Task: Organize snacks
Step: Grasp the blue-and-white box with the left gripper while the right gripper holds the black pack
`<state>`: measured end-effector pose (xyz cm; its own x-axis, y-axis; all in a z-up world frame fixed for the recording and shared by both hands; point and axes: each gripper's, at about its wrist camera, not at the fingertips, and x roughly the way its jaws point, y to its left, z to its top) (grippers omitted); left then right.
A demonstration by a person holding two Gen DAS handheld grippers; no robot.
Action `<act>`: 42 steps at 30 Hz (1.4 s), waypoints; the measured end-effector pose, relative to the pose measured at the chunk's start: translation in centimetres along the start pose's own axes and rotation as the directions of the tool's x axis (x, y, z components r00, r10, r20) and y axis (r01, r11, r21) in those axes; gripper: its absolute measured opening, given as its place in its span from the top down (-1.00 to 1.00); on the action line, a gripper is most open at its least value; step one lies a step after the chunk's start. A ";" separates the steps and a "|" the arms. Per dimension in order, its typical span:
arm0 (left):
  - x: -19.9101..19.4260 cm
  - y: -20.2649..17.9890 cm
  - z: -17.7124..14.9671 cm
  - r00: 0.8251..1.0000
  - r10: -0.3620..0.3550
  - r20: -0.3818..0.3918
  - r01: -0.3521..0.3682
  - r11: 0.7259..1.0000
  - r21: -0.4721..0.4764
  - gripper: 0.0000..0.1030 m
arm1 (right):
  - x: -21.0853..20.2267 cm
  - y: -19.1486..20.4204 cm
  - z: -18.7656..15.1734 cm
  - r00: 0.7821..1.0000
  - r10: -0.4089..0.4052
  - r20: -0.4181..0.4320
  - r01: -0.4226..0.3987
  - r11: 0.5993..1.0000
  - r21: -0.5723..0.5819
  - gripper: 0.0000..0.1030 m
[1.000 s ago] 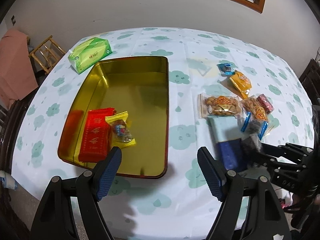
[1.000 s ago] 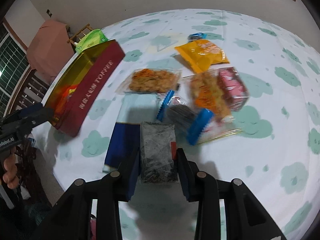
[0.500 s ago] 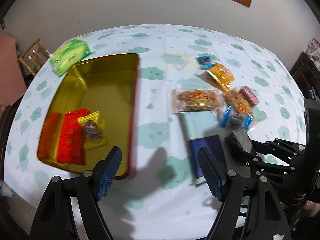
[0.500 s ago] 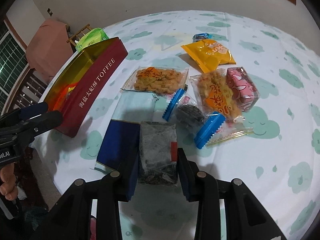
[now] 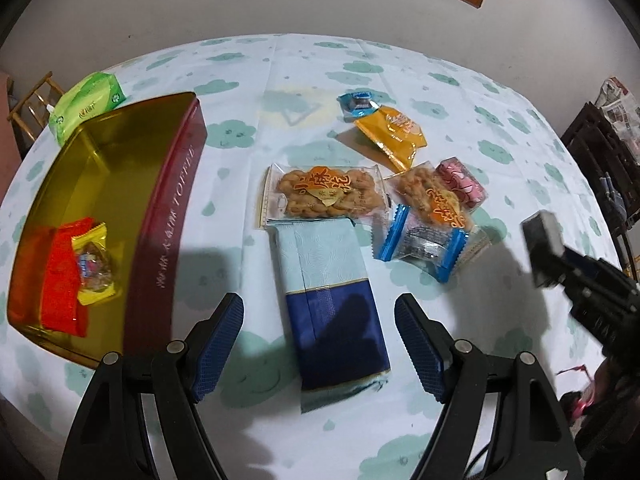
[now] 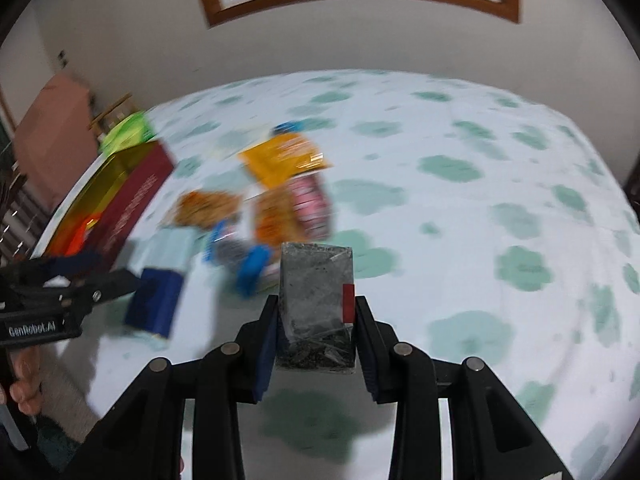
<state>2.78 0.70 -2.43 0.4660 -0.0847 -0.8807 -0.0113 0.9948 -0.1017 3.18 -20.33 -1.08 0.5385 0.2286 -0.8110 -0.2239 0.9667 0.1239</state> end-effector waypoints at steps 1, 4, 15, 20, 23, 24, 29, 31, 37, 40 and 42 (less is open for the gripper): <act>0.3 0.0 0.0 1.000 -0.001 -0.005 0.001 1.000 -0.005 -0.46 | 0.1 -0.7 0.2 1.000 -0.020 0.007 0.019 1.000 0.013 0.30; 1.4 0.1 -0.1 1.000 0.008 -0.019 -0.008 1.000 -0.018 -0.46 | 0.8 -2.2 0.5 0.997 -0.067 0.027 0.066 0.997 0.043 0.30; 3.2 -0.5 -0.4 0.998 0.062 -0.023 -0.062 0.998 0.004 -0.39 | 3.7 -4.9 1.7 0.987 -0.145 0.067 0.138 0.985 0.102 0.30; 3.1 -0.8 -0.3 0.997 0.079 -0.009 -0.078 0.996 0.030 0.02 | 4.7 -5.8 1.8 0.985 -0.160 0.062 0.151 0.981 0.121 0.30; 3.1 -0.7 -0.2 0.997 0.073 -0.005 -0.073 0.997 0.037 0.09 | 5.1 -6.0 1.8 0.984 -0.165 0.061 0.156 0.979 0.128 0.30; 3.1 -0.6 -0.2 0.998 0.069 -0.004 -0.068 0.997 0.039 0.10 | 5.1 -6.1 1.8 0.985 -0.164 0.061 0.155 0.979 0.131 0.30; 3.0 -0.6 -0.3 0.998 0.056 -0.006 -0.056 0.997 0.049 0.10 | 5.2 -6.0 1.7 0.983 -0.171 0.065 0.161 0.978 0.130 0.30; 2.8 -0.6 -0.3 0.999 0.047 -0.011 -0.046 0.998 0.051 0.10 | 5.4 -6.0 1.7 0.983 -0.175 0.062 0.166 0.978 0.127 0.30; 1.6 -0.7 -0.2 1.000 0.017 0.004 -0.017 0.998 0.068 0.10 | 5.5 -5.9 1.7 0.980 -0.186 0.063 0.177 0.976 0.127 0.30; 0.4 -0.8 0.0 1.000 0.009 0.026 -0.011 0.996 0.089 0.10 | 5.5 -5.8 1.8 0.979 -0.193 0.061 0.185 0.975 0.123 0.30; -0.4 -0.7 0.4 0.999 0.009 0.040 -0.013 0.995 0.097 0.10 | 5.5 -5.8 1.8 0.979 -0.196 0.061 0.187 0.975 0.122 0.30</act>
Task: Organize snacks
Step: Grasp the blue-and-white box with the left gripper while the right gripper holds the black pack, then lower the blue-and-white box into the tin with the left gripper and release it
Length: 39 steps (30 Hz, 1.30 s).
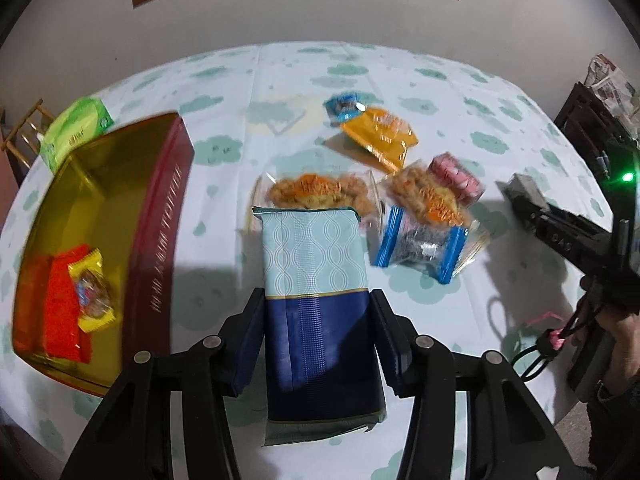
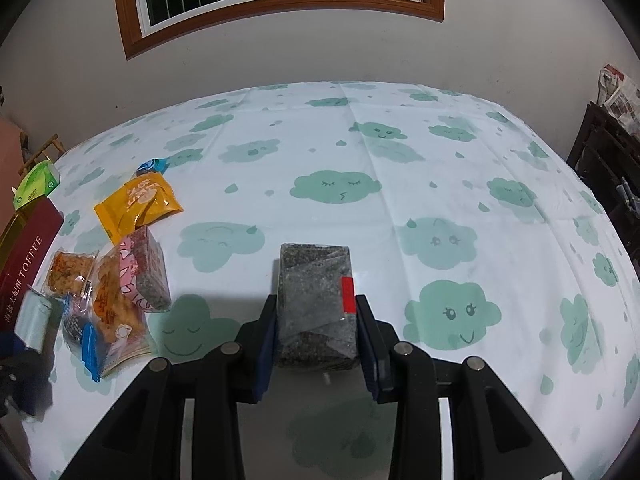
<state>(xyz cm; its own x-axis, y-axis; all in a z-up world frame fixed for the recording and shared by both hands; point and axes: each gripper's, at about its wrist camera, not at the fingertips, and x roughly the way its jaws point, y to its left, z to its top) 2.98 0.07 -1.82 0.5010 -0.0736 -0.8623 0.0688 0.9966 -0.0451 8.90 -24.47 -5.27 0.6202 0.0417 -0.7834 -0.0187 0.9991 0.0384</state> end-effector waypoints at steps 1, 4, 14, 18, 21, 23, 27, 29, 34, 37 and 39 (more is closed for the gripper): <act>-0.3 0.1 0.2 1.000 -0.001 0.005 0.001 1.000 0.003 0.10 | 0.0 0.0 0.0 1.000 0.000 0.000 0.000 1.000 -0.001 0.30; -1.4 0.9 0.9 1.000 0.010 0.021 -0.011 1.000 0.018 0.10 | 0.0 0.0 0.0 1.000 0.000 0.000 0.000 1.000 0.000 0.30; -3.9 8.1 2.8 0.985 0.158 0.070 -0.158 0.987 0.001 0.10 | 0.0 0.0 0.0 1.000 -0.002 -0.001 0.002 1.000 -0.002 0.30; -3.9 11.9 3.2 0.973 0.225 0.058 -0.225 0.974 0.000 0.10 | 0.1 0.0 0.0 1.000 -0.008 -0.002 0.008 1.000 -0.007 0.30; -3.3 14.4 3.3 0.966 0.257 0.029 -0.257 0.966 0.003 0.10 | 0.1 0.0 0.0 1.000 -0.010 -0.003 0.010 1.000 -0.009 0.30; -2.9 15.8 3.2 0.965 0.263 0.006 -0.263 0.965 0.002 0.10 | 0.0 0.1 0.0 1.000 -0.013 -0.003 0.013 1.000 -0.011 0.30; -1.7 18.0 2.4 0.962 0.268 -0.048 -0.268 0.963 0.009 0.10 | 0.0 0.1 0.0 1.000 -0.017 -0.004 0.017 1.000 -0.015 0.29; -1.1 18.6 2.0 0.961 0.270 -0.067 -0.269 0.963 0.015 0.10 | 0.0 0.1 0.0 1.000 -0.018 -0.004 0.018 1.000 -0.016 0.30; 0.1 19.5 1.1 0.954 0.281 -0.104 -0.276 0.959 0.057 0.10 | 0.0 0.1 0.0 1.000 -0.019 -0.005 0.019 1.000 -0.017 0.30; 0.6 20.0 0.7 0.948 0.294 -0.122 -0.288 0.956 0.062 0.09 | 0.0 0.1 0.0 1.000 -0.019 -0.005 0.019 1.000 -0.016 0.30; 0.8 20.3 0.4 0.946 0.298 -0.130 -0.292 0.954 0.064 0.09 | 0.0 0.1 0.0 1.000 -0.019 -0.005 0.019 1.000 -0.016 0.29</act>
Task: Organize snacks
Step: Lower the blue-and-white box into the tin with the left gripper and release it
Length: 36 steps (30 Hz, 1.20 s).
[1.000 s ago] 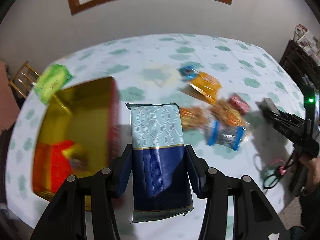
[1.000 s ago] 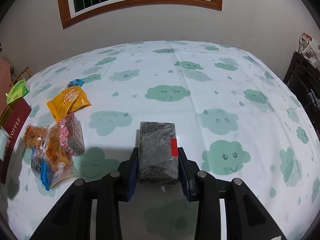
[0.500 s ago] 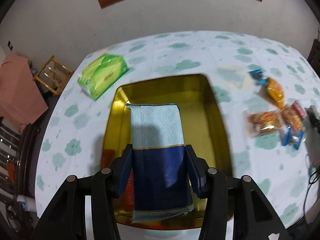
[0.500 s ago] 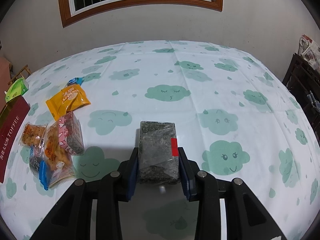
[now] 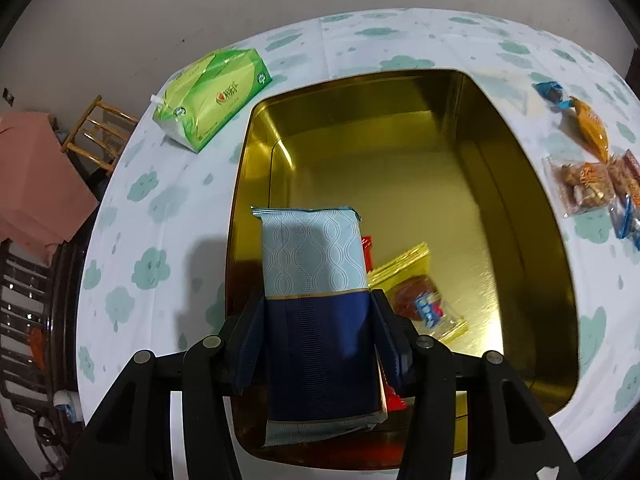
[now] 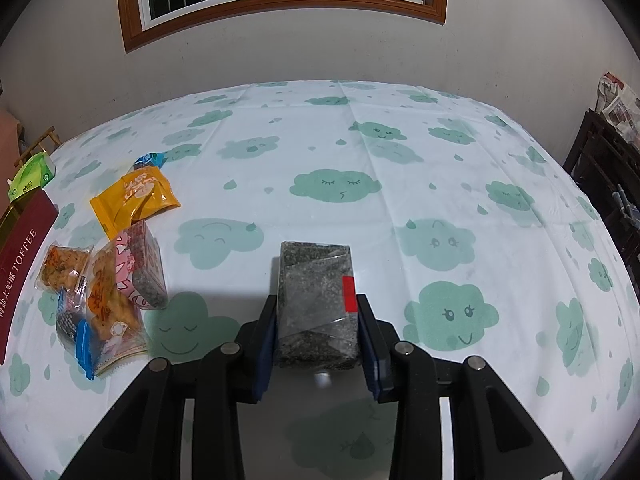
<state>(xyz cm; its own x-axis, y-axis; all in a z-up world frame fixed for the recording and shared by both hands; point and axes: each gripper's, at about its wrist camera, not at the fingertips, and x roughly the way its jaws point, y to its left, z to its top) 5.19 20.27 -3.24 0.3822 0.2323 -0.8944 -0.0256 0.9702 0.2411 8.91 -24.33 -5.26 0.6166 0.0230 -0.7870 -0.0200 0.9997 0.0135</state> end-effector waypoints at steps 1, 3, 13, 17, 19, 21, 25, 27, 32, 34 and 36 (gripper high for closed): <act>0.1 0.1 -0.1 1.000 0.008 -0.004 -0.008 1.000 -0.002 0.09 | 0.0 0.0 0.0 1.000 0.000 0.000 0.000 1.000 -0.001 0.29; 0.2 0.1 -0.2 1.000 0.011 -0.001 -0.011 1.000 0.008 0.08 | 0.0 0.0 0.0 1.000 0.000 0.000 0.000 1.000 -0.001 0.29; -0.5 -0.2 -0.3 0.999 0.031 0.022 -0.032 0.999 0.021 -0.01 | 0.0 0.1 0.2 1.000 -0.012 -0.018 0.012 1.000 -0.018 0.29; -1.1 -0.3 -0.3 0.999 0.027 0.039 -0.028 1.000 0.012 -0.05 | 0.2 0.0 0.8 0.998 -0.007 -0.066 0.006 1.000 -0.020 0.28; -1.4 -0.4 -0.3 0.999 0.015 0.047 -0.016 1.000 0.004 -0.05 | 0.4 0.2 1.0 0.995 0.033 -0.098 -0.037 0.999 -0.033 0.00; -1.9 -0.4 -0.4 0.998 0.006 0.058 -0.005 1.000 -0.008 -0.06 | 0.4 0.6 1.0 0.992 0.027 -0.119 -0.034 0.998 -0.055 -0.20; -2.7 -0.4 -0.7 0.997 -0.003 0.074 0.005 1.000 -0.030 -0.06 | 0.4 0.5 1.0 0.991 0.029 -0.133 -0.035 0.998 -0.045 -0.21; -3.2 -0.4 -0.8 0.996 -0.013 0.089 0.018 0.999 -0.047 -0.06 | 0.4 0.2 1.1 0.988 0.048 -0.144 -0.052 0.998 -0.025 -0.21; -4.4 -0.4 -1.2 0.993 -0.033 0.117 0.043 0.995 -0.085 -0.15 | 0.6 -0.4 2.0 0.981 0.067 -0.184 -0.068 0.998 0.001 -0.07; -4.6 -0.7 -1.4 0.992 -0.042 0.123 0.053 0.995 -0.088 -0.17 | 0.8 -0.7 2.4 0.979 0.067 -0.192 -0.066 0.998 0.009 -0.07; -4.7 -0.9 -1.6 0.991 -0.049 0.124 0.061 0.994 -0.092 -0.19 | 1.1 -0.8 2.9 0.977 0.055 -0.205 -0.056 0.998 0.001 -0.07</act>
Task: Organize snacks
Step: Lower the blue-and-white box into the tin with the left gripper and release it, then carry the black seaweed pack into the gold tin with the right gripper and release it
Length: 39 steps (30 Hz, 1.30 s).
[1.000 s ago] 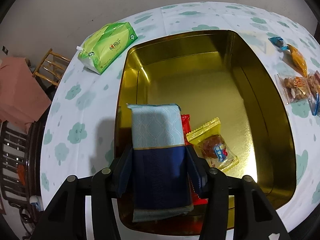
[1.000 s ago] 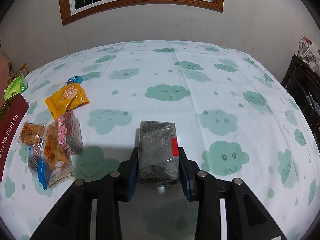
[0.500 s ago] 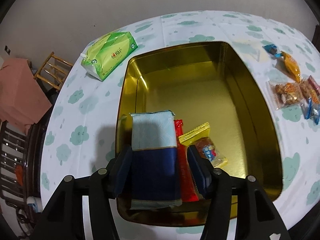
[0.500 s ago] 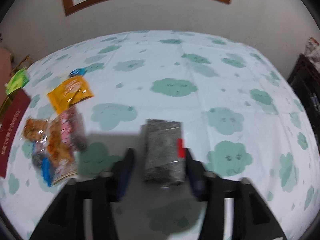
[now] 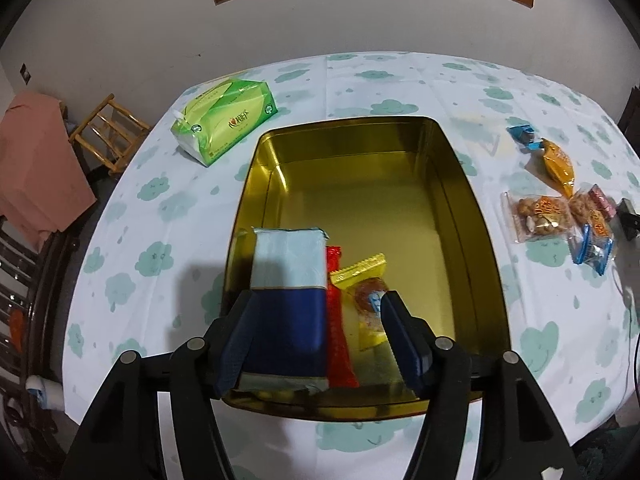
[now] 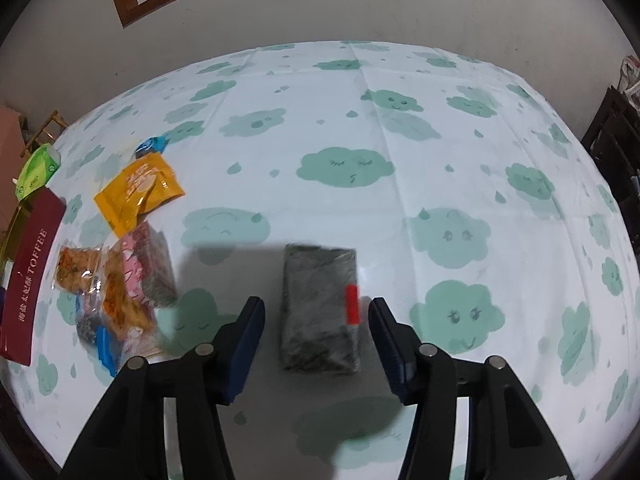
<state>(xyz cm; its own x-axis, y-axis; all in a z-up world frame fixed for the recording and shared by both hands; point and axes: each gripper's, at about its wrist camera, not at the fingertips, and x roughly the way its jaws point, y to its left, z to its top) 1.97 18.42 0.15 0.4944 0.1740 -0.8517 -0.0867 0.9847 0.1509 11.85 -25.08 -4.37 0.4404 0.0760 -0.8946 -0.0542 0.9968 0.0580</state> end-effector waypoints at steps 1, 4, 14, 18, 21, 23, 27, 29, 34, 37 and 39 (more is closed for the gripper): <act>0.0 -0.1 -0.1 1.000 -0.004 -0.002 0.004 1.000 -0.002 -0.19 | 0.1 -0.1 0.2 1.000 0.003 -0.005 -0.003 1.000 0.001 -0.05; 0.1 -0.4 -0.4 1.000 -0.007 -0.005 0.007 1.000 -0.012 -0.20 | 0.4 -0.2 0.6 0.999 0.014 -0.033 -0.013 1.000 0.005 0.27; -0.3 -0.2 -0.8 0.999 -0.032 0.003 0.032 0.997 -0.077 -0.41 | 0.3 0.5 0.5 0.999 -0.031 -0.033 0.031 0.999 -0.014 0.31; -0.5 -0.1 -0.9 0.999 -0.047 0.010 0.048 0.994 -0.102 -0.48 | -0.2 0.7 0.2 0.999 -0.045 -0.013 0.045 0.999 0.007 0.31; -0.9 0.0 -1.0 0.999 -0.038 0.029 0.042 0.992 -0.120 -0.52 | -1.1 0.6 0.2 0.999 -0.042 0.014 0.041 0.998 0.038 0.31; -1.2 0.3 -0.9 0.998 -0.042 0.045 0.048 0.989 -0.140 -0.57 | -2.1 0.9 0.3 0.999 -0.023 0.033 0.021 0.998 0.061 0.31; -1.9 1.0 -0.8 0.997 -0.034 0.075 0.046 0.985 -0.167 -0.58 | -4.3 2.6 0.8 0.996 0.020 0.090 -0.025 0.998 0.061 0.31; -2.2 1.6 -0.9 0.996 -0.029 0.089 0.046 0.981 -0.186 -0.58 | -5.4 4.3 1.1 0.991 0.068 0.116 -0.075 0.996 0.052 0.31; -2.7 3.4 -1.3 0.995 -0.018 0.095 0.040 0.973 -0.226 -0.61 | -6.7 9.6 1.0 0.973 0.186 0.135 -0.189 0.982 0.010 0.31; -2.7 4.7 -1.8 0.996 0.009 0.088 0.013 0.968 -0.251 -0.61 | -6.7 14.0 0.5 0.958 0.266 0.110 -0.264 0.964 -0.034 0.31; -2.9 5.6 -2.2 0.996 0.028 0.084 -0.004 0.963 -0.270 -0.61 | -6.6 17.0 0.0 0.949 0.302 0.091 -0.296 0.952 -0.076 0.31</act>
<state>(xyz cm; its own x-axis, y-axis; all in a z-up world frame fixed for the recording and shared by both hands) -1.81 23.42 2.34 0.5628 0.2010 -0.8018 -0.3188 0.9477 0.0138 8.02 -8.60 2.51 0.4829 0.3751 -0.7913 -0.2503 0.9250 0.2858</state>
